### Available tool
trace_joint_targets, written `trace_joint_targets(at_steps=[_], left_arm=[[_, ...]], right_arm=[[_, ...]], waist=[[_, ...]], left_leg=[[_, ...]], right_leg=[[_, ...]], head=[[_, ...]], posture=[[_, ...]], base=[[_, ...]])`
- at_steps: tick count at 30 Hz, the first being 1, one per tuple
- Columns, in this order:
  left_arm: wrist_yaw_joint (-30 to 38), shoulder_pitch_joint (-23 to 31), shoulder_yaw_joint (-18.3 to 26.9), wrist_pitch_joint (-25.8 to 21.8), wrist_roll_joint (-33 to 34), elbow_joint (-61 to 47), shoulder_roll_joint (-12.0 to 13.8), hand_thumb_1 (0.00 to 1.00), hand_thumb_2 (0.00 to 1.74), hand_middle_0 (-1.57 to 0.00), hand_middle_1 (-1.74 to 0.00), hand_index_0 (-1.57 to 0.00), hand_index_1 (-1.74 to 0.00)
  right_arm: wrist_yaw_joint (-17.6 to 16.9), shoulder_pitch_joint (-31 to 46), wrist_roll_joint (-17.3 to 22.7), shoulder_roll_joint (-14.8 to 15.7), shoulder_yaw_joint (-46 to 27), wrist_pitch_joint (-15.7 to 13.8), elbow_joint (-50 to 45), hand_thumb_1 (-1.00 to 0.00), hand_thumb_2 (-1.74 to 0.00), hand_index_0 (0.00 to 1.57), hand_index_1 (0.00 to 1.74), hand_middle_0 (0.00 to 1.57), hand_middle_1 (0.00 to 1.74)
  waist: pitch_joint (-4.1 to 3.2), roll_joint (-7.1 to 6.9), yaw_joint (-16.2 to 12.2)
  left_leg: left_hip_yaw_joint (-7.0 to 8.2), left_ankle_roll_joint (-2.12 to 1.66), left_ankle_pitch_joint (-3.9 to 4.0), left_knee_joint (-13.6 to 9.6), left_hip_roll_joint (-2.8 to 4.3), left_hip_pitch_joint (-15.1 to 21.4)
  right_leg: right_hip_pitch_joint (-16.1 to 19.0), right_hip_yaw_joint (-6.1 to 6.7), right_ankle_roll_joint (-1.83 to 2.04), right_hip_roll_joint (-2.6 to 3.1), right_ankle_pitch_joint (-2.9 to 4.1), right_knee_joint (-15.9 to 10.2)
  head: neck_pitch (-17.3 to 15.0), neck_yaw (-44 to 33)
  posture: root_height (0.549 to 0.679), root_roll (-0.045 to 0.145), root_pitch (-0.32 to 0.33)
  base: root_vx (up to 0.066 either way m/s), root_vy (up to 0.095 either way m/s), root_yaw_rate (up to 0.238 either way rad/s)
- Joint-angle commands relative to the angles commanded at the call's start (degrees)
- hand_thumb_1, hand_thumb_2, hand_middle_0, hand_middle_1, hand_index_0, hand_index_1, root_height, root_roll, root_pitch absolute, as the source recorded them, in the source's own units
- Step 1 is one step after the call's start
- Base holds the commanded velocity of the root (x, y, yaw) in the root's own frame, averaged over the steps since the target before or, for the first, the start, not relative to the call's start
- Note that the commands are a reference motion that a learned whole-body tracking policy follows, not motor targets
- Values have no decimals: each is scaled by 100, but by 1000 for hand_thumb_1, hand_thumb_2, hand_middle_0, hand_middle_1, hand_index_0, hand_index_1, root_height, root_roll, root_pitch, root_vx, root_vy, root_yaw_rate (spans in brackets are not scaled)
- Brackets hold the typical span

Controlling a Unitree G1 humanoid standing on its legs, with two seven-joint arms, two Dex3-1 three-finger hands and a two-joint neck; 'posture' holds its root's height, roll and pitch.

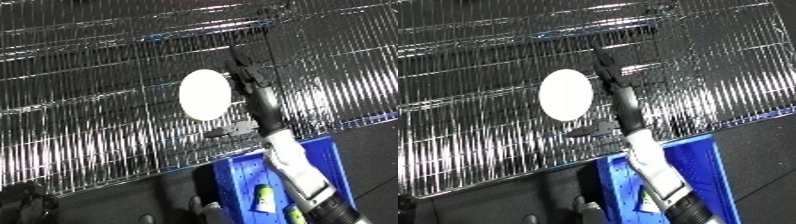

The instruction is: Pick up the object and place it into the box

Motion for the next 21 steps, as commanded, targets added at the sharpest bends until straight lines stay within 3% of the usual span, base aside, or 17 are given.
trace_joint_targets(at_steps=[11,21], left_arm=[[-74,-80,5,27,44,73,-94,1000,1740,-1570,-1740,-1570,-1740],[-141,-103,81,59,68,109,-87,1000,1740,-1570,-1740,-1570,-1740]], right_arm=[[54,-263,-48,119,10,89,-50,-650,-1131,1020,1131,1020,1131],[-17,-39,-225,96,-60,218,-190,-650,-1131,1020,1131,1020,1131]], waist=[[0,-3,22],[0,-56,-49]], left_leg=[[-2,3,48,-120,-6,106],[8,0,77,-286,26,298]], right_leg=[[79,11,-18,35,20,-64],[250,24,-6,67,73,-230]], head=[[6,139],[27,239]], posture=[[589,59,58],[595,58,50]], base=[[-20,-6,22],[-21,-18,-26]])
